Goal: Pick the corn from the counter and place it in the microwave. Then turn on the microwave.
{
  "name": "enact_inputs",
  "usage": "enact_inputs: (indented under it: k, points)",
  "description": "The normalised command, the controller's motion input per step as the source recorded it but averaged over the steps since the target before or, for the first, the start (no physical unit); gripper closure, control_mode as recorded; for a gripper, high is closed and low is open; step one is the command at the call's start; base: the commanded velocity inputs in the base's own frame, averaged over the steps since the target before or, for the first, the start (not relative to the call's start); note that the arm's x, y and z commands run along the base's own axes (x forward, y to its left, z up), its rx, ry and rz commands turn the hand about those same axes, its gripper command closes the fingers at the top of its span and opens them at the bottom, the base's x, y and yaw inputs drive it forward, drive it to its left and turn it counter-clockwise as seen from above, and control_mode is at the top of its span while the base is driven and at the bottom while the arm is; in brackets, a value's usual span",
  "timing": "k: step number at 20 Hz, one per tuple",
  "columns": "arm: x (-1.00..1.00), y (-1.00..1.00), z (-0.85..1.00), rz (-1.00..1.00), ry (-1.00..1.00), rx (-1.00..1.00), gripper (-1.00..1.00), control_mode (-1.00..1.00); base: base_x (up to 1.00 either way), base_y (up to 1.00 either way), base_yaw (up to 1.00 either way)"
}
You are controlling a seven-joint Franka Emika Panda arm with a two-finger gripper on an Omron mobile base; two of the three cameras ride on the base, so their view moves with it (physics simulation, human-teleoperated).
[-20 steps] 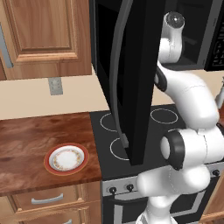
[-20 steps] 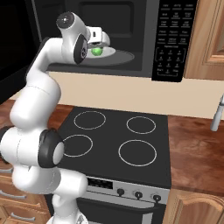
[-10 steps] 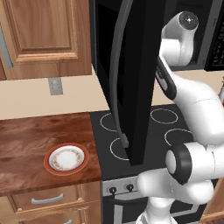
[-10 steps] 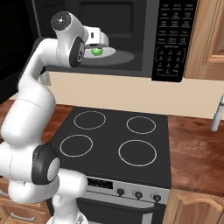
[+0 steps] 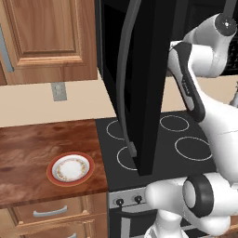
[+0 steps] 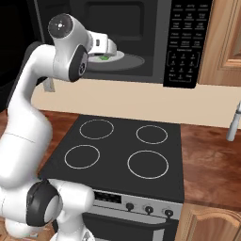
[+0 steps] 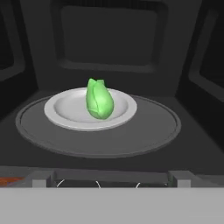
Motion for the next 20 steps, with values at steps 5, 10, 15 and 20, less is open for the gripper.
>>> enact_inputs:
  k: [5, 10, 15, 20]
  points:
    - [-0.69, -0.16, 0.02, 0.00, -0.06, 0.06, -1.00, -1.00, 0.00, 0.00, 0.00]
    - [-0.67, -0.14, 0.02, 0.00, -0.06, 0.05, -1.00, -1.00, 0.00, 0.00, 0.00]
    - [-0.58, -0.09, 0.07, 0.00, -0.06, 0.03, -1.00, -1.00, 0.00, 0.00, 0.00]
    - [-0.62, -0.06, 0.06, 0.00, -0.04, 0.03, -1.00, -1.00, 0.00, 0.00, 0.00]
